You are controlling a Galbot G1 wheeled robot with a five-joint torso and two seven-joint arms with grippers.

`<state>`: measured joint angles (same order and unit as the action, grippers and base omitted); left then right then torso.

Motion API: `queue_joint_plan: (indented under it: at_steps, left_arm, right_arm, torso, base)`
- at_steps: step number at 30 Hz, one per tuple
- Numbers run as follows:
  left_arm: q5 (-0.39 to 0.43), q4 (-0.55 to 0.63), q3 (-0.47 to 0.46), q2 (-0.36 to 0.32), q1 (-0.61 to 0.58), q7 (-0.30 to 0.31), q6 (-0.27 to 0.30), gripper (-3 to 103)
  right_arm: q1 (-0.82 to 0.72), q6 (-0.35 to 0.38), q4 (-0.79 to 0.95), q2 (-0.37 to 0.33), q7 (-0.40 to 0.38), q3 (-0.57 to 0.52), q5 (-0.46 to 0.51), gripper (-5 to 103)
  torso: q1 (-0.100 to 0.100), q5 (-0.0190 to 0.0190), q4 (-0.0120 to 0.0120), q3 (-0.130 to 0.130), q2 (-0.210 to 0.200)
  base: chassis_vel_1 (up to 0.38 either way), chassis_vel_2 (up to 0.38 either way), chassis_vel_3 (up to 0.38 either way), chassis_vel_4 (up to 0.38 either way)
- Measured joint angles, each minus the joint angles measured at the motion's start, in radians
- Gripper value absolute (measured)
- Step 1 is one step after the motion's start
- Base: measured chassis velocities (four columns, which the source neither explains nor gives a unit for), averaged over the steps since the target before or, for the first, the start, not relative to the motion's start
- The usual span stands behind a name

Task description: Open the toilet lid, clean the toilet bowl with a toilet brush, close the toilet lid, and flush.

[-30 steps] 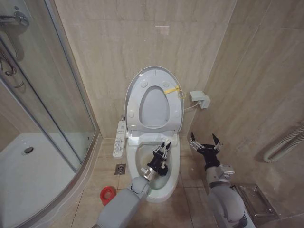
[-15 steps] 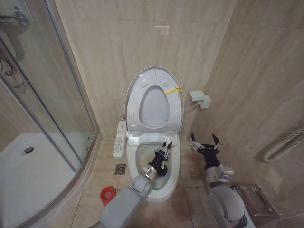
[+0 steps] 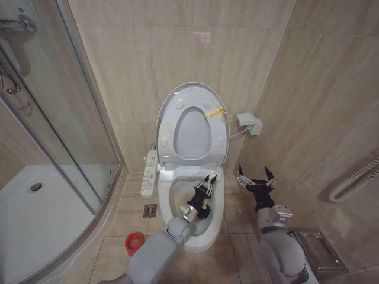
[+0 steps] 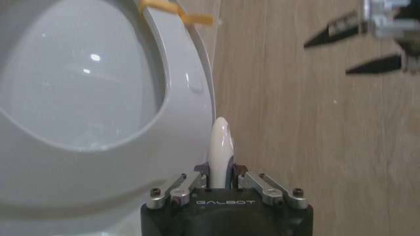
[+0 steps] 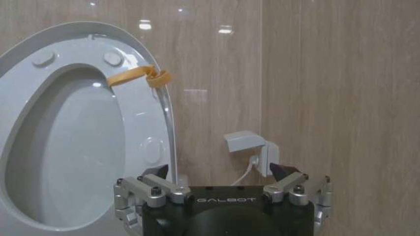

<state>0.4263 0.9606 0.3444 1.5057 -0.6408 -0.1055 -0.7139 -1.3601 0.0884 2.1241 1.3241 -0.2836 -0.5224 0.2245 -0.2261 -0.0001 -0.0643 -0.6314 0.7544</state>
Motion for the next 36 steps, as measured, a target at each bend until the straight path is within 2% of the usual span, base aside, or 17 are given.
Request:
queue_joint_plan:
  at_steps: [4,12,19,23,29,31,36]
  left_arm:
    - [-0.029,-0.054,-0.001,0.004,0.011,-0.003,-0.012,21]
    - [-0.032,-0.029,-0.002,0.002,0.04,0.001,0.005,21]
    - [-0.061,-0.031,-0.01,-0.007,0.011,0.003,0.01,21]
    - [-0.084,0.003,-0.029,-0.038,-0.026,0.009,0.014,21]
    - [-0.118,0.122,-0.072,-0.114,-0.114,0.022,0.042,21]
    - [-0.123,0.202,-0.096,-0.159,-0.171,0.024,0.057,21]
    - [-0.124,0.288,-0.136,-0.222,-0.249,0.019,0.051,21]
  right_arm:
    - [0.0,0.0,0.0,0.0,0.0,0.0,0.0,100]
    - [0.0,0.0,0.0,0.0,0.0,0.0,0.0,100]
    - [0.0,0.0,0.0,0.0,0.0,0.0,0.0,100]
    - [0.0,0.0,0.0,0.0,0.0,0.0,0.0,100]
    - [0.0,0.0,0.0,0.0,0.0,0.0,0.0,100]
    - [0.0,0.0,0.0,0.0,0.0,0.0,0.0,100]
    - [0.0,0.0,0.0,0.0,0.0,0.0,0.0,100]
  torso:
    - [0.0,0.0001,0.0005,0.0,0.0]
    - [0.0,0.0001,-0.0001,0.0,0.0]
    - [0.0,0.0,0.0003,0.0,0.0]
    - [0.0,-0.0001,0.0002,0.0,0.0]
    - [0.0,-0.0001,0.0002,0.0,0.0]
    - [0.0,-0.0003,0.0003,0.0,0.0]
    - [0.0,-0.0002,0.0002,0.0,0.0]
  base:
    - [0.0,0.0,0.0,0.0]
    - [0.0,0.0,0.0,0.0]
    - [0.0,0.0,0.0,0.0]
    - [0.0,0.0,0.0,0.0]
    - [0.0,0.0,0.0,0.0]
    - [0.0,0.0,0.0,0.0]
    - [0.0,0.0,0.0,0.0]
